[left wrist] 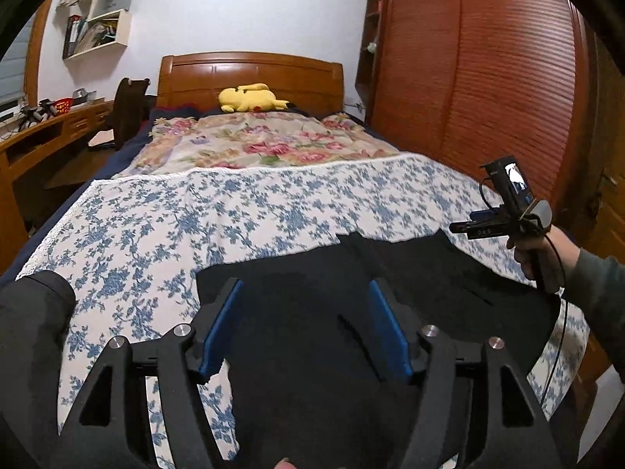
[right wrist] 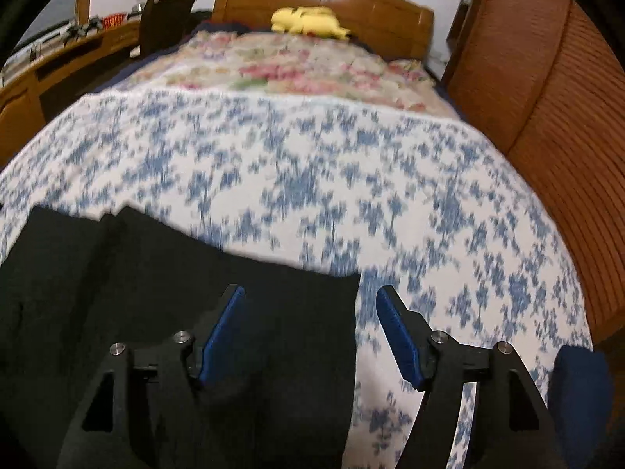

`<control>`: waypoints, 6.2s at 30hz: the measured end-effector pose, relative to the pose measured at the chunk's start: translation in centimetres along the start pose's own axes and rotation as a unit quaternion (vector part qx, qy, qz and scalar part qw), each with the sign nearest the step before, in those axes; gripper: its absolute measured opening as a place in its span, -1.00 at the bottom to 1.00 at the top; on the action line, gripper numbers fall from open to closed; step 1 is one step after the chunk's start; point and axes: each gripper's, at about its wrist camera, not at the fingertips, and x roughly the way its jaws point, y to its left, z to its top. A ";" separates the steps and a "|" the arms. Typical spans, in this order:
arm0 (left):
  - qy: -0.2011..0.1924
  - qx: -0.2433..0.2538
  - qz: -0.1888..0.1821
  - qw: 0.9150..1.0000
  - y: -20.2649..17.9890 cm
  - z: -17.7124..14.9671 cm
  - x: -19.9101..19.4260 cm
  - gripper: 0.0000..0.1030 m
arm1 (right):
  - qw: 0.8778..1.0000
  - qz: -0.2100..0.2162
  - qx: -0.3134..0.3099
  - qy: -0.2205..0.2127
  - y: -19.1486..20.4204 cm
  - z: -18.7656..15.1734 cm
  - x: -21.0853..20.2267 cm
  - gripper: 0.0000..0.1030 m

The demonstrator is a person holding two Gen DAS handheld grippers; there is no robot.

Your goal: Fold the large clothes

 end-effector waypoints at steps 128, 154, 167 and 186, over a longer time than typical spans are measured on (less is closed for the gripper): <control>0.126 -0.142 0.044 0.981 0.6 -10.0 -4.2 -0.69 | 0.983 0.157 -0.079 -0.060 9.5 -20.6 -10.6 0.35; 0.058 0.097 -0.039 0.993 -22.5 2.6 -0.8 -0.90 | 0.986 0.127 0.031 -0.107 -3.5 -24.8 -15.7 0.35; 0.133 0.104 -0.087 0.982 -29.0 -1.1 5.2 -0.90 | 0.987 0.094 0.092 -0.097 -8.5 -27.3 -16.2 0.35; 0.067 0.082 -0.063 0.992 -23.7 0.6 -3.0 -0.32 | 0.975 0.131 0.079 -0.161 -6.6 -21.0 -19.0 0.35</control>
